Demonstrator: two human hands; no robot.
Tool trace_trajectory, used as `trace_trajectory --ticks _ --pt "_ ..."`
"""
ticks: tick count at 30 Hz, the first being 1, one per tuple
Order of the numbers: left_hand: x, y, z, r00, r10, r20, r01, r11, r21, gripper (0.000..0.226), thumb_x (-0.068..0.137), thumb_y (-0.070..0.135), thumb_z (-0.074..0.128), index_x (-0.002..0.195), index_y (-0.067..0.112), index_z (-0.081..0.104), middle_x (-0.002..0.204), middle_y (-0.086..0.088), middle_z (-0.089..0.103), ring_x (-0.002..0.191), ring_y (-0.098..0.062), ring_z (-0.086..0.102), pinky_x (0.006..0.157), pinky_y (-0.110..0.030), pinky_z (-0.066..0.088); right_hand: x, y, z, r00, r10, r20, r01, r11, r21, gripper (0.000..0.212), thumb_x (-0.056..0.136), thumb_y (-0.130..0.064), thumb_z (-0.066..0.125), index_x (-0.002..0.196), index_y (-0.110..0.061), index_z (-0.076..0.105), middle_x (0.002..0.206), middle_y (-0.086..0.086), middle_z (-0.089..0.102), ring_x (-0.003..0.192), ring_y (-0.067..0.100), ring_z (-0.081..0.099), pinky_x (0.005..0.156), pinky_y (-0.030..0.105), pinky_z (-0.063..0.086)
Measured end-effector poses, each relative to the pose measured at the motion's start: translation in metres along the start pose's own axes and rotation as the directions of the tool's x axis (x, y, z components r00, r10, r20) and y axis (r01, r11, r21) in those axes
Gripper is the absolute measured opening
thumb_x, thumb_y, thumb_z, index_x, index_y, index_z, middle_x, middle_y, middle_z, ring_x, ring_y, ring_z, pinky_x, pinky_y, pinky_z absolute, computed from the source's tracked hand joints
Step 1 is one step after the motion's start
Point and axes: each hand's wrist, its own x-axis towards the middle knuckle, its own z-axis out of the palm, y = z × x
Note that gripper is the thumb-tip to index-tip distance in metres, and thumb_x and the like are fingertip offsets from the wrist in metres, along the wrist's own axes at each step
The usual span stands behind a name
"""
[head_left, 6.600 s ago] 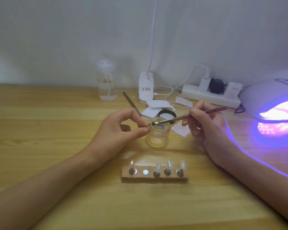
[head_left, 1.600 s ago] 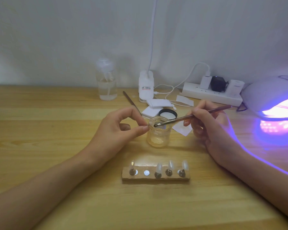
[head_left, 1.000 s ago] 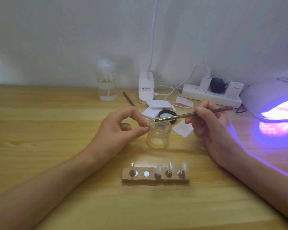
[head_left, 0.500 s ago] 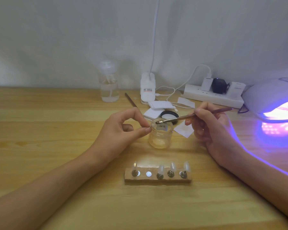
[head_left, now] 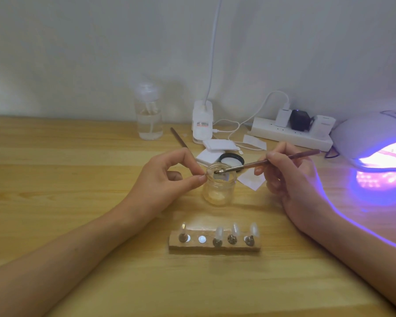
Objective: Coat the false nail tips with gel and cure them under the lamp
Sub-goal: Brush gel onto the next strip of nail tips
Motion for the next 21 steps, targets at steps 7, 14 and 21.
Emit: trace_trajectory --ticks 7,14,21 --pt "0.0 0.001 0.001 1.0 0.013 0.009 -0.013 1.0 0.006 0.016 0.082 0.015 0.078 0.077 0.015 0.064 0.095 -0.006 0.066 0.055 -0.02 0.038 0.053 -0.026 0.035 -0.001 0.0 0.001 0.997 -0.045 0.065 0.048 0.998 -0.049 0.022 0.088 -0.022 0.058 0.067 -0.023 0.051 0.067 0.007 0.067 0.043 0.009 0.034 0.041 0.015 0.028" --pt "0.0 0.001 0.001 1.0 0.009 0.008 -0.009 1.0 -0.003 0.016 0.083 0.013 0.078 0.076 0.015 0.063 0.091 0.003 0.068 0.057 -0.019 0.039 0.052 -0.021 0.037 -0.002 -0.003 -0.003 0.991 -0.125 -0.046 0.123 0.992 -0.043 0.023 0.085 -0.015 0.056 0.065 -0.02 0.047 0.06 0.011 0.063 0.041 0.011 0.033 0.04 0.019 0.026" --pt "0.0 0.0 0.001 1.0 0.009 0.014 -0.009 1.0 -0.006 0.017 0.079 0.021 0.081 0.076 0.018 0.064 0.095 -0.004 0.067 0.057 -0.021 0.039 0.052 -0.022 0.036 0.01 -0.015 -0.023 0.985 -0.167 -0.039 0.159 0.975 -0.156 0.024 0.083 -0.009 0.053 0.062 -0.021 0.049 0.055 0.006 0.06 0.045 0.018 0.048 0.039 0.021 0.034"
